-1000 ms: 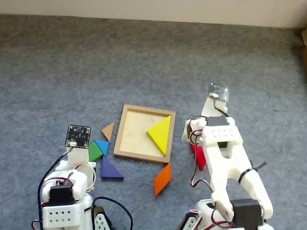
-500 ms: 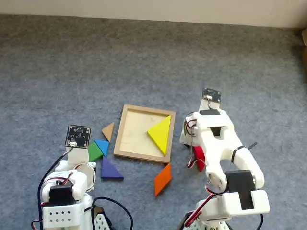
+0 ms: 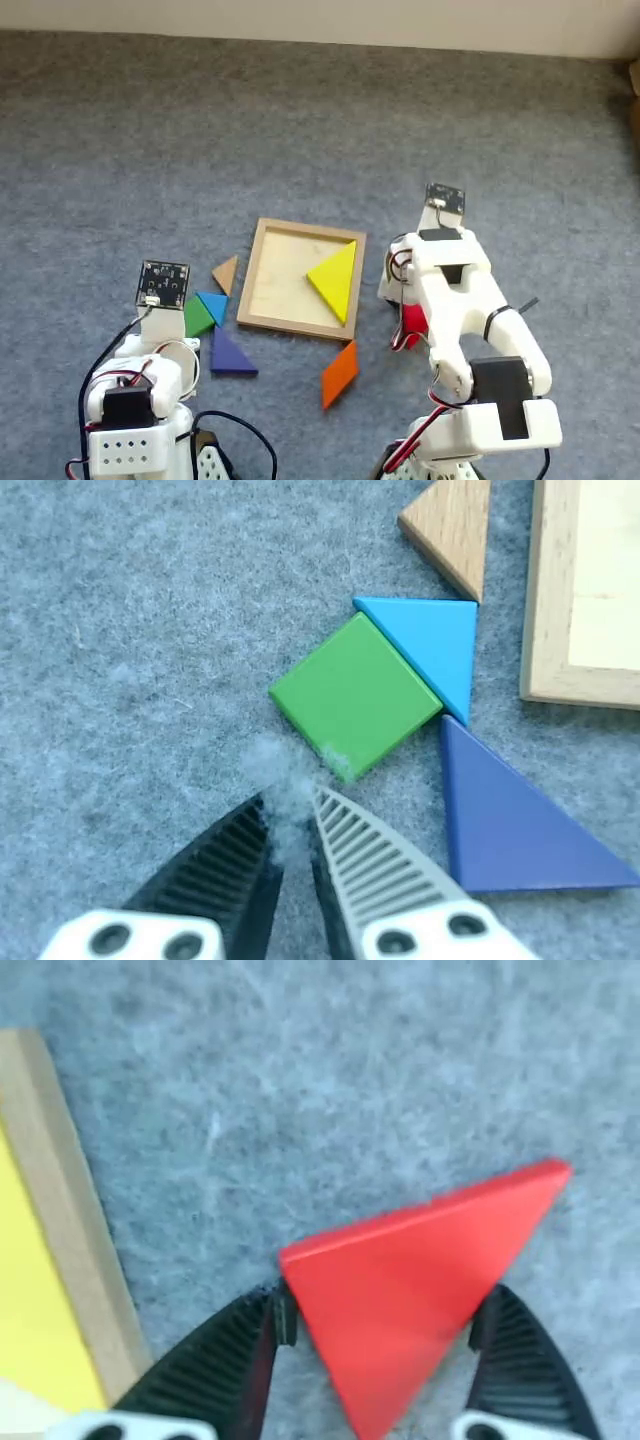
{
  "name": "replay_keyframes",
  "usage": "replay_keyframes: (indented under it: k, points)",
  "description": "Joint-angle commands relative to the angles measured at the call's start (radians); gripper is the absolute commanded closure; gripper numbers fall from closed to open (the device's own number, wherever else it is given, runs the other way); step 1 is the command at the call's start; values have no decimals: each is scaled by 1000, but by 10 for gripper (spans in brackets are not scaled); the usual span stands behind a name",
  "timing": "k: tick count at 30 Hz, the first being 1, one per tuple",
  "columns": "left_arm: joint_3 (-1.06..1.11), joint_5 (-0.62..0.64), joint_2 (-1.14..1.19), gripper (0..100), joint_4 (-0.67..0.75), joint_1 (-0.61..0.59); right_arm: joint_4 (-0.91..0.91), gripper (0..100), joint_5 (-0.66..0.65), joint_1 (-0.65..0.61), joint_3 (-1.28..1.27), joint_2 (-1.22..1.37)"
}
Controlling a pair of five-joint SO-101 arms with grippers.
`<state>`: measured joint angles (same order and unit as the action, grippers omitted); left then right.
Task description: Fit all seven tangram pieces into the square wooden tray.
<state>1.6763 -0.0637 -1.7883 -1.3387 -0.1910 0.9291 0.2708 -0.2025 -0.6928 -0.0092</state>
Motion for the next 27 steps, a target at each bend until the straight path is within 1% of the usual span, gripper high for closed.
replay_keyframes:
  k: [1, 5, 10, 16, 18, 21, 23, 25, 27]
  points:
    - [21, 3, -27, 995, -6, -8, -19, 771, -63, -1, 44, 5]
    - [21, 3, -27, 995, -6, -8, -19, 773, -68, -2, 42, 5]
    - [21, 3, -27, 995, -6, -8, -19, 833, -87, 2, 47, 5]
    - [21, 3, -27, 995, -6, -8, -19, 827, -87, 4, 48, 5]
    - [21, 3, -27, 995, -6, -8, -19, 783, -52, 4, 54, 5]
    - [21, 3, -27, 995, -6, -8, -10, 663, 38, 2, 91, 5]
    - [21, 3, -27, 995, -6, -8, 15, 595, 48, -2, 119, 12]
    - [21, 3, -27, 995, -6, -8, 30, 575, 55, -10, 159, 13]
    - [21, 3, -27, 995, -6, -8, 30, 577, 120, -22, 194, 15]
